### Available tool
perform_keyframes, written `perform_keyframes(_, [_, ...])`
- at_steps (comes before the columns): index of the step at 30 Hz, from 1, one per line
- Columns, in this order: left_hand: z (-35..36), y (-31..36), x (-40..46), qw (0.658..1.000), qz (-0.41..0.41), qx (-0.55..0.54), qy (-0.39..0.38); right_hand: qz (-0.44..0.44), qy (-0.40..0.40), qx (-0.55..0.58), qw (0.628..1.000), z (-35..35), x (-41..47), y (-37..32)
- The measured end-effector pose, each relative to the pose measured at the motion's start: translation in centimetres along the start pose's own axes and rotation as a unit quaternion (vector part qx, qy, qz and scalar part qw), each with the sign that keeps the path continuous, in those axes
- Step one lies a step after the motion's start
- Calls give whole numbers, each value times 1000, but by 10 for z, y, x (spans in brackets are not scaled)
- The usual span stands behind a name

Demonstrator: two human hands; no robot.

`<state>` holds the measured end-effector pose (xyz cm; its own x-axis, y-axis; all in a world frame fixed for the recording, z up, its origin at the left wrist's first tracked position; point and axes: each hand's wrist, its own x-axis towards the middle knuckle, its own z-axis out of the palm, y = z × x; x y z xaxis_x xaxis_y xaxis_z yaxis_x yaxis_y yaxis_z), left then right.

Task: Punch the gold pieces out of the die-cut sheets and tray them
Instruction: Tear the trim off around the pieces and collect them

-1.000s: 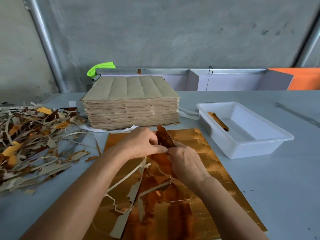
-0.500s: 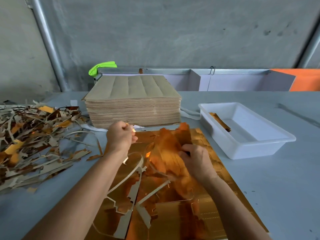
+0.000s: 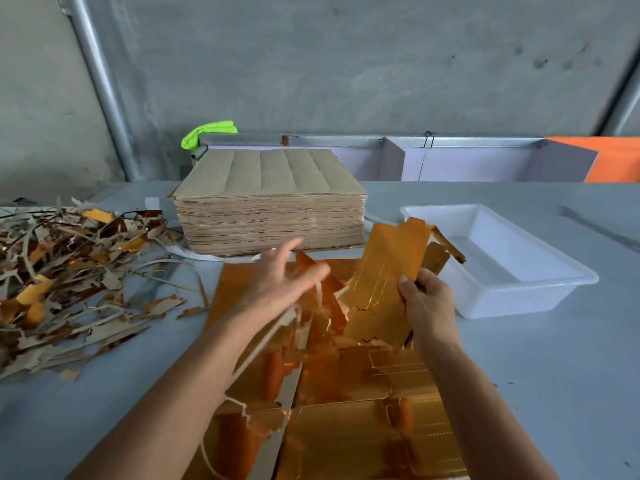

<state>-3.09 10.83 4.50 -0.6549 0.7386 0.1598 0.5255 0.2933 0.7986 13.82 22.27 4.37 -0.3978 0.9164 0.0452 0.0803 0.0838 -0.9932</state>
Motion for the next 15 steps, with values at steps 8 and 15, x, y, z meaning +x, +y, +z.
perform_keyframes(8, [16, -1, -1, 959, 137, 218, -117, -81, -16, -48, 995, -9, 6, 4])
perform_keyframes(15, [-1, -12, -9, 965, 203, 159, 52, -181, 86, -186, 962, -27, 12, 5])
